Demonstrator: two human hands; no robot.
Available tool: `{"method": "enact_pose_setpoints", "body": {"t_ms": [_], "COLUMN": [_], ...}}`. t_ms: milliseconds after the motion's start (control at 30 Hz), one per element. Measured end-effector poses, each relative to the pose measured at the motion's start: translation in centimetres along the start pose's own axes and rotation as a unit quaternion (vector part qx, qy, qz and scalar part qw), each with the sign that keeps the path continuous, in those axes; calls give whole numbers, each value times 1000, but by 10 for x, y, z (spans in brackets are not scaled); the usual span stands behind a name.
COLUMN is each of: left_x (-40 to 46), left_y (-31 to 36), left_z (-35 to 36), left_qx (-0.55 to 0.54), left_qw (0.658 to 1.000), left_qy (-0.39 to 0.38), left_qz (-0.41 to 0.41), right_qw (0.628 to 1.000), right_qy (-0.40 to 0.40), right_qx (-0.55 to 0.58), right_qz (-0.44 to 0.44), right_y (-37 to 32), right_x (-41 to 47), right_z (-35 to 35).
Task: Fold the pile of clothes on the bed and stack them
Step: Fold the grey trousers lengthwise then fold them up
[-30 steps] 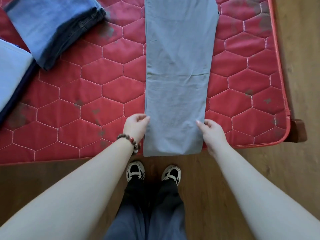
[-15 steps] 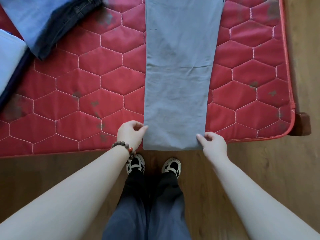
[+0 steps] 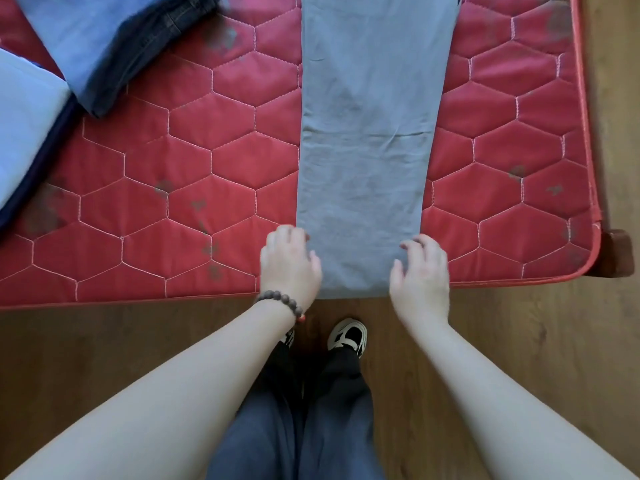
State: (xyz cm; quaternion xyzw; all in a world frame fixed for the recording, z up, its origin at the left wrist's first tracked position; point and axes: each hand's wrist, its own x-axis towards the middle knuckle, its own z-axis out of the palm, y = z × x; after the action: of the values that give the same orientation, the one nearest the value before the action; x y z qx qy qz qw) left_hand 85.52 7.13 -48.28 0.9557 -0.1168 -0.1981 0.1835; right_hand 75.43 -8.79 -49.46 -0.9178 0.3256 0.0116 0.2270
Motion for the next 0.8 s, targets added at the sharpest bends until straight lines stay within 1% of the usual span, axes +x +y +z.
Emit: {"method": "enact_pose_setpoints", "body": {"t_ms": [67, 100, 133, 200, 233, 267, 333, 433, 500, 567, 633, 700, 800], "left_x": [23, 36, 48, 76, 91, 106, 138, 179, 191, 191, 186, 183, 181], "left_y": [16, 24, 31, 38, 40, 43, 51, 54, 46, 35, 31, 31, 31], "left_z": [12, 16, 19, 25, 26, 26, 26, 28, 33, 40, 43, 42, 40], "left_qx": [-8, -8, 4, 39, 52, 67, 95, 105, 130, 176, 183, 169, 169], "left_qw": [995, 990, 986, 982, 981, 981, 977, 976, 975, 969, 971, 977, 979], "left_qy": [12, 4, -15, -33, -24, -14, 0, 1, 4, 30, 56, 64, 59], "left_qz": [102, 142, 164, 183, 183, 183, 193, 188, 179, 168, 141, 115, 99], "right_qw": [994, 986, 974, 951, 941, 933, 921, 930, 937, 939, 940, 951, 972], "right_qy": [-44, -82, -123, -188, -205, -204, -178, -137, -103, -90, -79, -56, -20], "right_qx": [15, 16, 12, -18, -45, -78, -130, -131, -137, -153, -173, -193, -217], "right_qz": [-100, -147, -190, -246, -265, -287, -321, -314, -304, -295, -282, -235, -85], "right_y": [-10, -16, -22, -29, -28, -27, -24, -24, -28, -33, -33, -26, -2], "right_x": [23, 35, 49, 80, 95, 110, 137, 171, 183, 187, 185, 188, 201], "right_z": [16, 23, 29, 35, 36, 36, 34, 38, 46, 53, 59, 57, 44]}}
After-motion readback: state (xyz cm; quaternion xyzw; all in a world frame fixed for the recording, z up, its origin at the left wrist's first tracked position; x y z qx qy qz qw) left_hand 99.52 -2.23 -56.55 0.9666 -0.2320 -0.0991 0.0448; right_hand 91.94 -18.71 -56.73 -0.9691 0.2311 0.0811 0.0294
